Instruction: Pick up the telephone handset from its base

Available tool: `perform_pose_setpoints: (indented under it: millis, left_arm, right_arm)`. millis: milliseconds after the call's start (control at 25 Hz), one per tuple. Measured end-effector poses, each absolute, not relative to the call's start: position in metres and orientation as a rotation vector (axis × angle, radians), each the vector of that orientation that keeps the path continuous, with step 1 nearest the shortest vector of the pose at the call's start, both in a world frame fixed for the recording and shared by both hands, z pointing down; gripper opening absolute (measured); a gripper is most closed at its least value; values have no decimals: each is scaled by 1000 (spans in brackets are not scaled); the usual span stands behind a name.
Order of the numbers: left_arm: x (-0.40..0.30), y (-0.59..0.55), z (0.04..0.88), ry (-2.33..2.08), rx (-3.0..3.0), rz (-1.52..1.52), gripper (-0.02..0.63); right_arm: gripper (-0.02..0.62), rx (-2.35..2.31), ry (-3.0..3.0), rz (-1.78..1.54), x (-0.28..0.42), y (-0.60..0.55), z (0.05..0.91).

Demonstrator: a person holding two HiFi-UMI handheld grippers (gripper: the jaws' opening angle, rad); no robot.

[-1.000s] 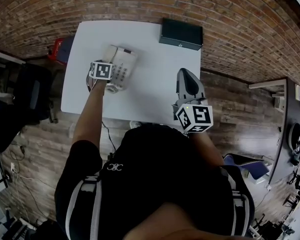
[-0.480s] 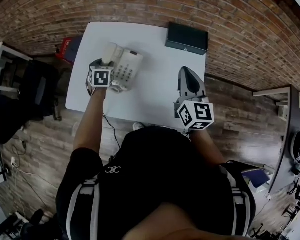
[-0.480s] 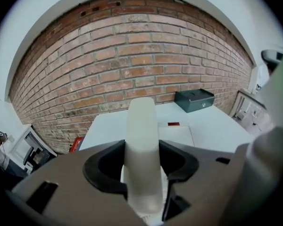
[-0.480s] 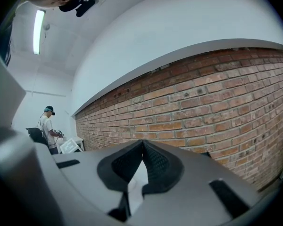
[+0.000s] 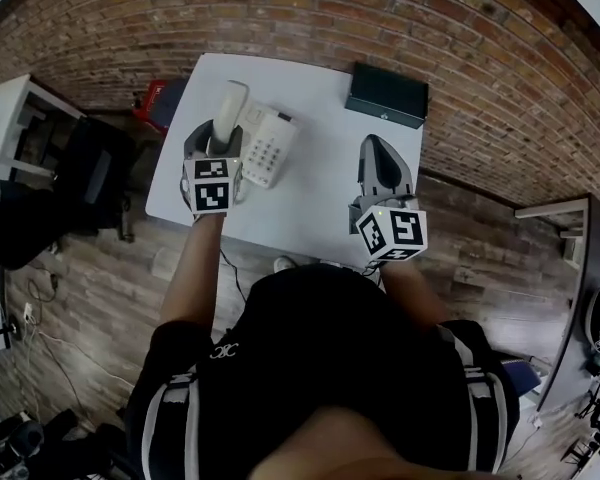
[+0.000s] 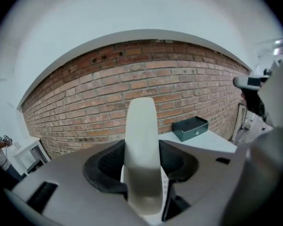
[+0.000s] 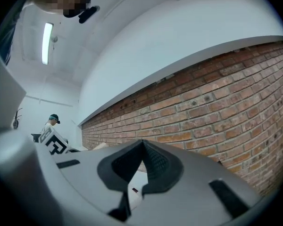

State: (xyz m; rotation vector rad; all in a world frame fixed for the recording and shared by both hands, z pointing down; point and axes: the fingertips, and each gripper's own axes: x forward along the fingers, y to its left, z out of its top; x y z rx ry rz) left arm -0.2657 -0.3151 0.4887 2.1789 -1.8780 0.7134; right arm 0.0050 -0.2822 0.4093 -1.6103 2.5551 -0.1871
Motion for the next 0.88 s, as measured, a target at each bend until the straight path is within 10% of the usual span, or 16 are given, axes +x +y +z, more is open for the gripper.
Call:
perform_pose_setpoints:
  millis: [880]
  left_arm:
    - [-207, -241, 442, -1878, 2215, 364, 210]
  right_arm:
    - [-2, -1560, 2662, -233, -25, -276, 424]
